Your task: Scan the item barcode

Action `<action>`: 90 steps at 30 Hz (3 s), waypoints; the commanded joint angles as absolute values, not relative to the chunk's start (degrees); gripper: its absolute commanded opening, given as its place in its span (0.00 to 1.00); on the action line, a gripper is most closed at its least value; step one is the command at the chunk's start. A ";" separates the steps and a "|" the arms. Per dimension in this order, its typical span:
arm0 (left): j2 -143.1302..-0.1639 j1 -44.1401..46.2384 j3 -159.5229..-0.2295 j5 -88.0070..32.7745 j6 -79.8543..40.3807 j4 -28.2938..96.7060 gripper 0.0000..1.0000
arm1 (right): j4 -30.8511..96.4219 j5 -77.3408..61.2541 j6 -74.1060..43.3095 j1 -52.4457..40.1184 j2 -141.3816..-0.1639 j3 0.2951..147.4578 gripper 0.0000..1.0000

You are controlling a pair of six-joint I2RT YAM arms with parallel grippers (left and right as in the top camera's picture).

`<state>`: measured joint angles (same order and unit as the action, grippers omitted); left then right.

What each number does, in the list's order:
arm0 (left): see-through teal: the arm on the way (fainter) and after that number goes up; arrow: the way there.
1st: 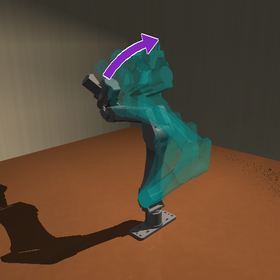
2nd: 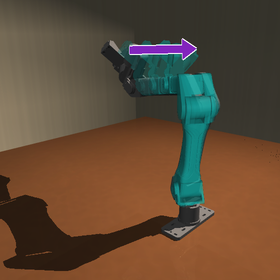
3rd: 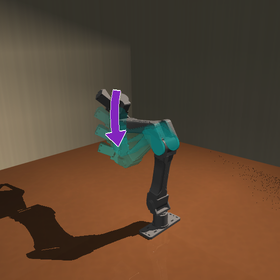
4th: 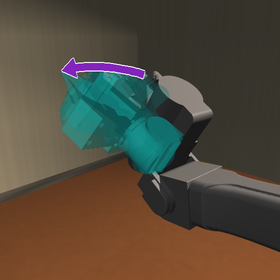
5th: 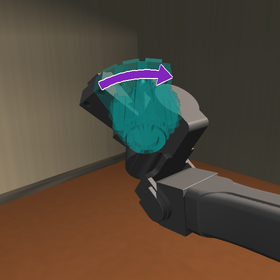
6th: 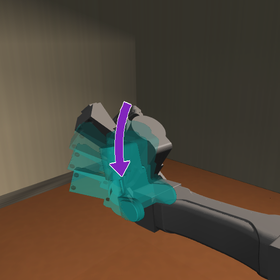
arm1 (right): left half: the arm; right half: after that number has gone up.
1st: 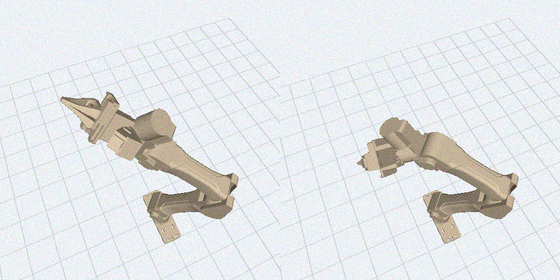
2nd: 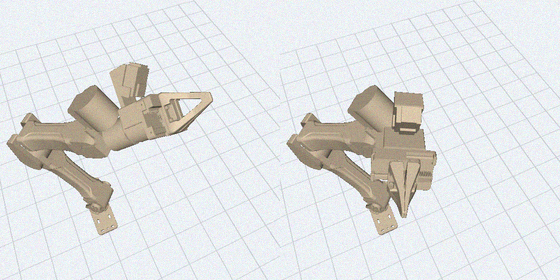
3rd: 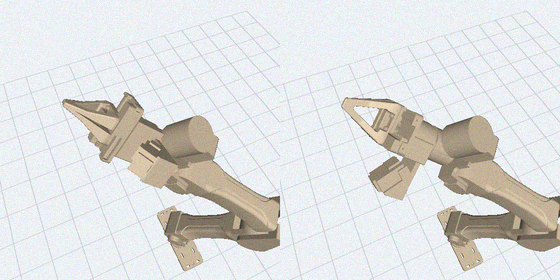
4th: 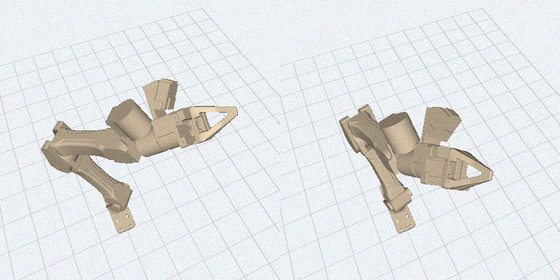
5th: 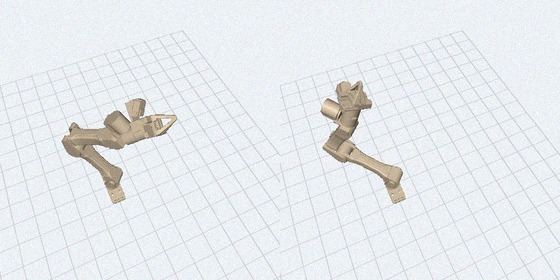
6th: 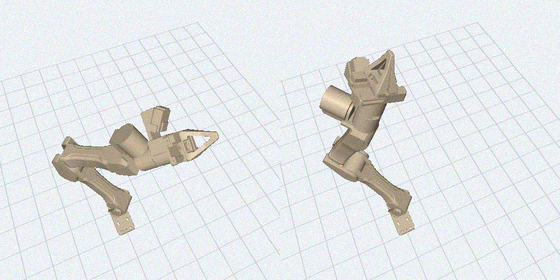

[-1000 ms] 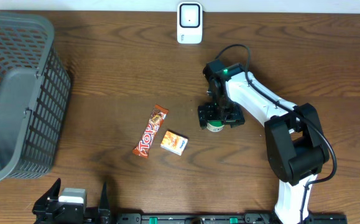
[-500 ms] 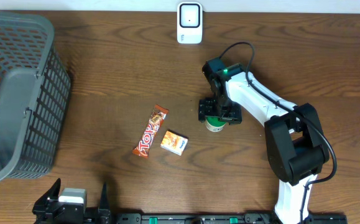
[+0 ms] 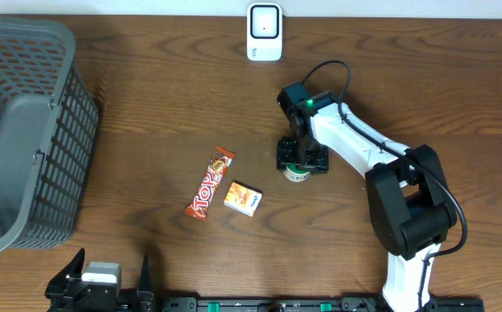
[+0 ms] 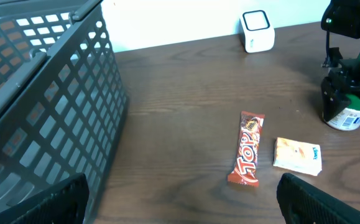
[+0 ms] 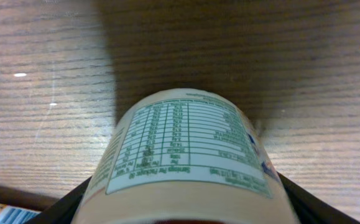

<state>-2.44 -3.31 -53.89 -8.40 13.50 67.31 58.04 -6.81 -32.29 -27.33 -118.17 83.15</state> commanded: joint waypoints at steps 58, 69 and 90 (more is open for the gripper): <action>-2.31 -3.18 -54.22 -7.86 13.63 67.31 0.96 | 69.58 -24.91 -12.78 -26.92 -122.37 96.29 0.55; -2.31 -3.18 -54.22 -7.86 13.63 67.31 0.96 | 54.85 4.60 -14.61 -27.05 -122.37 105.10 0.64; -2.31 -3.18 -54.22 -7.86 13.63 67.31 0.96 | 49.74 -0.75 -17.80 -27.14 -122.58 112.38 0.54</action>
<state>-2.44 -3.31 -53.89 -8.40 13.50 67.31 48.27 0.69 -16.32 -26.44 -122.87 107.15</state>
